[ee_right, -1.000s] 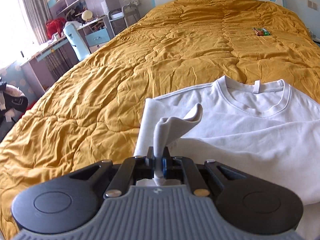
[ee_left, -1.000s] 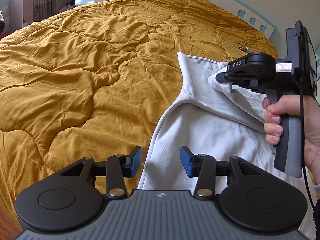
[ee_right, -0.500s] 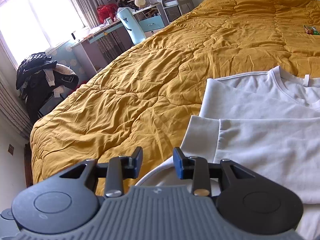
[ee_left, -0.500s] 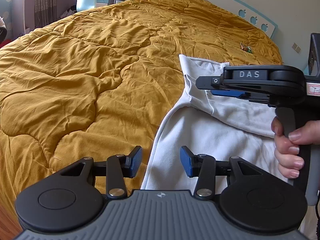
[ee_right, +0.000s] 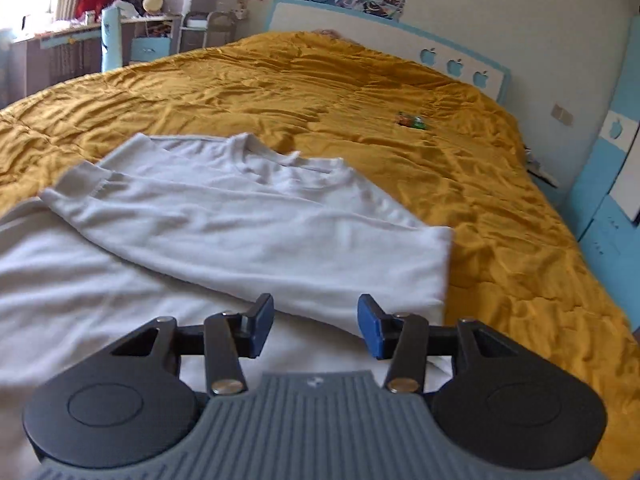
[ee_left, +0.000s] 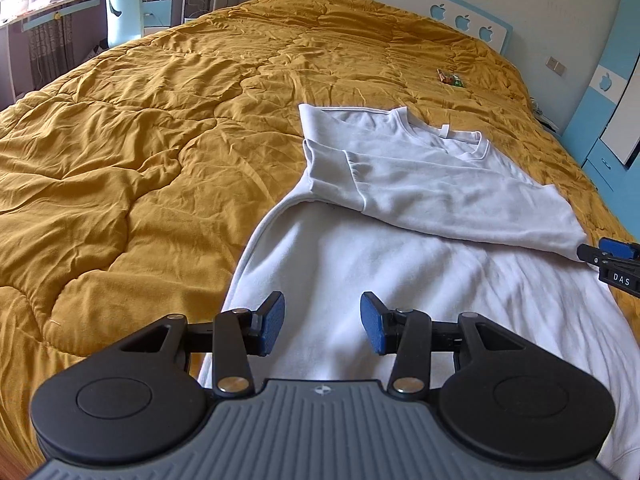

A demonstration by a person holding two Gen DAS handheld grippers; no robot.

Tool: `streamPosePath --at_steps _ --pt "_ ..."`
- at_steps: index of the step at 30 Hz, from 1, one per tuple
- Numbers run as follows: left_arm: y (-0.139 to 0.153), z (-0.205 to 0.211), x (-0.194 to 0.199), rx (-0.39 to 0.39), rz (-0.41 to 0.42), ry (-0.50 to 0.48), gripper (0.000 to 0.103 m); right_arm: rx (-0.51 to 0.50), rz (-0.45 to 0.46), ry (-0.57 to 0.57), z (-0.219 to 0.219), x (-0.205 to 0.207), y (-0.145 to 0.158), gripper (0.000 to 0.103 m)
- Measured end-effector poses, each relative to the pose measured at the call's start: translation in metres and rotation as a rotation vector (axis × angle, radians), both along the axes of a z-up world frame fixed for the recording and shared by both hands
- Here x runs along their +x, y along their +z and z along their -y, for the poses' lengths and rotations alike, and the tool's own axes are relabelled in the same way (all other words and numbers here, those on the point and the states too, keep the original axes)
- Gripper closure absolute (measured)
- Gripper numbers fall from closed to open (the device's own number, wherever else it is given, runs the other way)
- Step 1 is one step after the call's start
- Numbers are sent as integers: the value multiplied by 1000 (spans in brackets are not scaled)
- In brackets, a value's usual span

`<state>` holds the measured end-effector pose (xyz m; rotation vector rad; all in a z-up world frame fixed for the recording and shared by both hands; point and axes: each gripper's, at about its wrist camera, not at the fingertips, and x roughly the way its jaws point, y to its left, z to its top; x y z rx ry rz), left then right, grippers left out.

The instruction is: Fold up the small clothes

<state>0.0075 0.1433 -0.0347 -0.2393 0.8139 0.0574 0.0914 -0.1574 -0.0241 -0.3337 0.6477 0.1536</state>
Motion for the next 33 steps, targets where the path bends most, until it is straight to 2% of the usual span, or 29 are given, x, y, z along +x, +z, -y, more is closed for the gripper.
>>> streamPosePath --at_steps 3,5,8,10,12,13,14,16,22,24,27,33 --pt "-4 9 0 11 11 -21 51 -162 12 -77 34 6 -23 62" --pt "-6 14 -2 27 13 -36 51 -237 6 -91 48 13 -36 63" --pt "-8 17 -3 59 19 -32 51 -309 10 -53 57 22 -51 63" --pt "-11 17 0 78 3 -12 51 -368 45 -23 54 27 -59 65" --pt "-15 15 1 76 -10 0 51 -424 71 2 47 33 -65 81" --pt "-17 13 1 68 -11 2 51 -423 66 14 45 36 -68 94" --pt "-18 12 0 64 -8 2 51 -418 60 15 43 36 -70 97" --pt "-19 11 -1 67 -6 0 51 -396 75 -19 45 37 -72 98" --pt "-21 15 1 89 -3 -2 51 -121 56 -208 77 37 -63 102" --pt "-21 14 0 89 -2 -3 51 -60 47 -247 84 38 -63 102" --pt "-21 13 1 80 -2 1 51 -28 30 -275 85 40 -68 102" --pt "-21 10 0 67 -3 4 51 26 -16 -234 89 40 -67 99"
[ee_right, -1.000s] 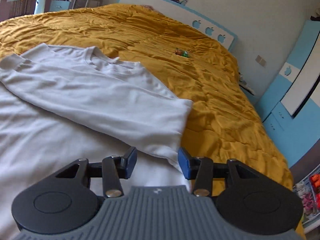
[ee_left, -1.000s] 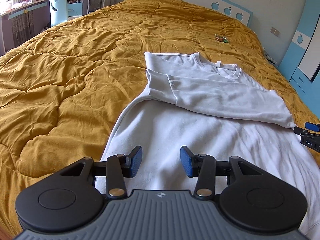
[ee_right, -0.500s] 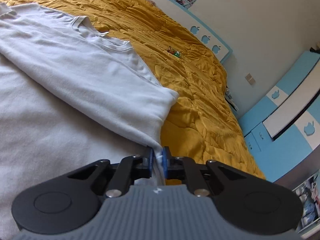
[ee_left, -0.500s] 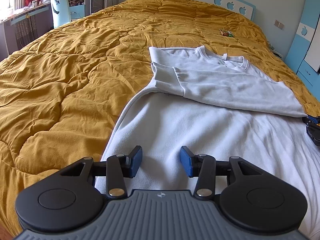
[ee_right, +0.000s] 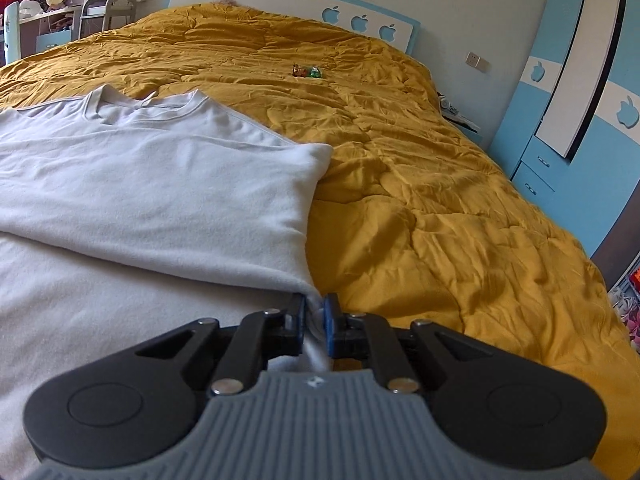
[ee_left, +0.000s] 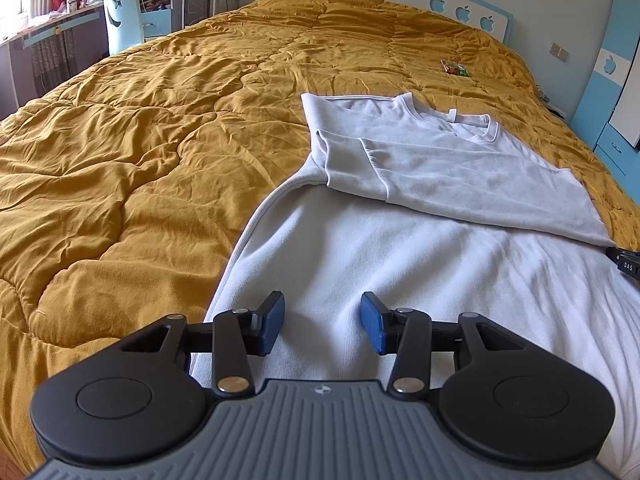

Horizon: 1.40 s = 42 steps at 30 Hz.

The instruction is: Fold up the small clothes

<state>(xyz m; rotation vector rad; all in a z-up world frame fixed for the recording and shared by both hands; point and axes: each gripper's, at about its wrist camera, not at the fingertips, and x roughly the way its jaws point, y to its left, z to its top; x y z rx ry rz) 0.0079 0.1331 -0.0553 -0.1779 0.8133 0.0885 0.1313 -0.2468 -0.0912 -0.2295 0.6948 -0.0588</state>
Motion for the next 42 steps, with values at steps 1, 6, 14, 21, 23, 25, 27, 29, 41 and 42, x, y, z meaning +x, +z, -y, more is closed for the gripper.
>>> streamPosePath --at_steps 1,6,14,21,23,25,27,29,41,42 --pt "0 0 0 0 -1 0 51 21 -10 0 3 0 2 97" --pt "3 2 -1 14 -8 -44 43 192 -35 -63 29 -11 13 59" --pt "9 -2 -4 15 22 -39 35 265 -37 16 33 -49 33 32" --pt "23 -12 11 60 79 -53 34 308 -30 87 16 -77 54 26" --pt "23 -10 23 132 96 -124 34 311 -26 118 5 -84 61 26" --pt "18 0 37 286 128 -186 34 308 -23 130 -8 -89 68 26" --pt "6 12 51 421 134 -246 34 325 -16 141 -20 -94 73 26" --pt "-5 21 64 486 135 -306 36 346 -5 159 -31 -100 77 26" --pt "-52 29 118 593 161 -262 95 369 3 161 -54 -106 75 26" --pt "-50 26 115 581 181 -228 95 374 -2 152 -54 -105 72 26"
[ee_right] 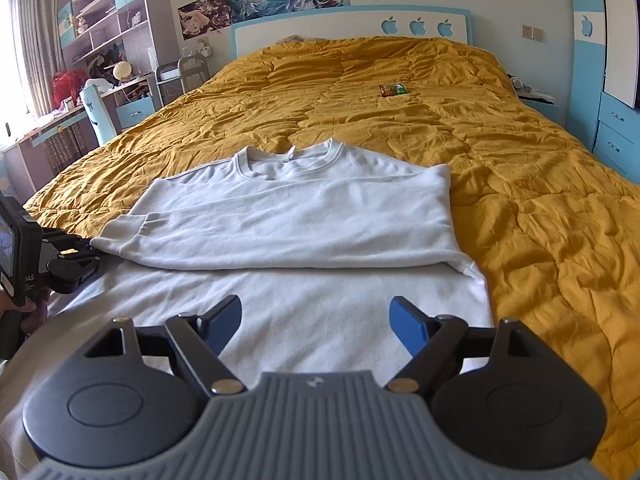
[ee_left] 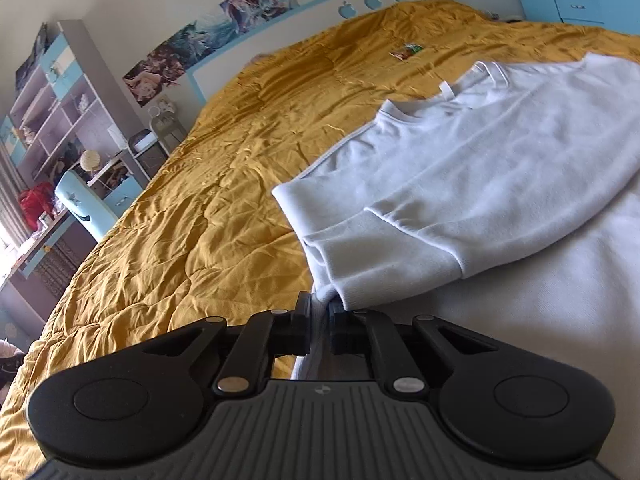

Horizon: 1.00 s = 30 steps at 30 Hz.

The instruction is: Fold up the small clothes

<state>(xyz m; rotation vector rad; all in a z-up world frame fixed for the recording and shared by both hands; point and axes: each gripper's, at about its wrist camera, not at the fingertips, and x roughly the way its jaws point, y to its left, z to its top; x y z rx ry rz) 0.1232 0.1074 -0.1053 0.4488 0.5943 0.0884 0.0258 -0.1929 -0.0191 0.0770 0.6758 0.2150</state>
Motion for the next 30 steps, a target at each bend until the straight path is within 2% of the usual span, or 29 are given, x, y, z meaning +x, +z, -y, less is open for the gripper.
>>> streamPosePath --at_steps 3,8,11,15,16,22,27,30 --pt "9 -19 -5 -106 42 73 96 9 -11 -11 1 0 -7 26" --pt "11 -52 0 -297 -37 173 95 17 -40 -46 7 4 -16 27" --pt "9 -61 0 -352 -60 177 93 50 -49 -66 14 3 -18 27" --pt "10 -74 0 -426 -85 187 70 56 -64 -69 19 1 -21 27" --pt "11 -76 -2 -432 -83 190 63 57 -71 -68 20 0 -23 27" --pt "18 -80 0 -420 -134 181 46 66 -119 -73 18 -1 -29 27" --pt "27 -76 -5 -349 -137 193 29 56 -122 -55 16 -4 -23 26" --pt "37 -75 -14 -340 -117 196 28 59 -134 -38 18 -6 -19 25"
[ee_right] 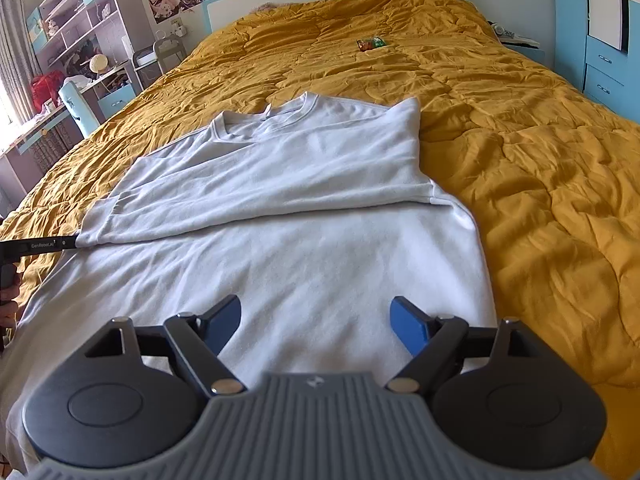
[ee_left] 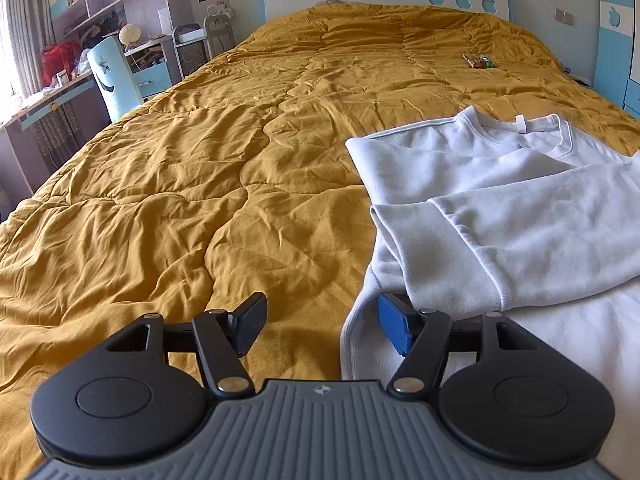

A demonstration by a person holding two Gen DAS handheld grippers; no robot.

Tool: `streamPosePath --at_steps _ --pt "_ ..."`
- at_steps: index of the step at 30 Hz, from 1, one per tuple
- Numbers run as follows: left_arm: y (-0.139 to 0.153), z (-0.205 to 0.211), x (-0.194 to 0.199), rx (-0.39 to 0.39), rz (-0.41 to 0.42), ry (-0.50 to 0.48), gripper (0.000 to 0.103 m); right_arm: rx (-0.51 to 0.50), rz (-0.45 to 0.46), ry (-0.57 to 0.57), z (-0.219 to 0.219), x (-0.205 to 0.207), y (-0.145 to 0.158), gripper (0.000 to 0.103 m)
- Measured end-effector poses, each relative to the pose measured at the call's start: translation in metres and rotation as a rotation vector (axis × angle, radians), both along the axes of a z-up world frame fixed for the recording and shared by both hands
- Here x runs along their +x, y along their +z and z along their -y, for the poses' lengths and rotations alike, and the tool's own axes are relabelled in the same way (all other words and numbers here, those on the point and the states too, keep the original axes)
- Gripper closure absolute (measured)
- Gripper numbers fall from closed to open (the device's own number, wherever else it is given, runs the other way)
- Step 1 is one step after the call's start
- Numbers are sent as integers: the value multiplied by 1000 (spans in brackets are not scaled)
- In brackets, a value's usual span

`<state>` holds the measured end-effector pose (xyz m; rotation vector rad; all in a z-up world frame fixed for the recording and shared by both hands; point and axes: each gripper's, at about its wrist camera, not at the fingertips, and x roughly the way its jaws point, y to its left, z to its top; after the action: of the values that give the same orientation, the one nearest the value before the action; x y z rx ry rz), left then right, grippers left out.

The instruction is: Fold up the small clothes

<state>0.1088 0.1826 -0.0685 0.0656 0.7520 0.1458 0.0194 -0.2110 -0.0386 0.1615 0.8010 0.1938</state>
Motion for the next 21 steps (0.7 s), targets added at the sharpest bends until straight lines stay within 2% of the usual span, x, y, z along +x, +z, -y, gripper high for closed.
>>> streamPosePath --at_steps 2,12,17,21 --pt "8 -3 -6 -20 -7 3 28 4 -7 7 4 -3 4 21" --pt "62 -21 -74 -160 -80 -40 28 107 -92 -37 61 -42 22 21" --pt "68 -28 -104 -237 -158 -42 28 185 -189 -86 93 -60 25 21" --pt "66 -36 -124 -285 -195 -19 29 191 -229 -84 106 -79 27 21"
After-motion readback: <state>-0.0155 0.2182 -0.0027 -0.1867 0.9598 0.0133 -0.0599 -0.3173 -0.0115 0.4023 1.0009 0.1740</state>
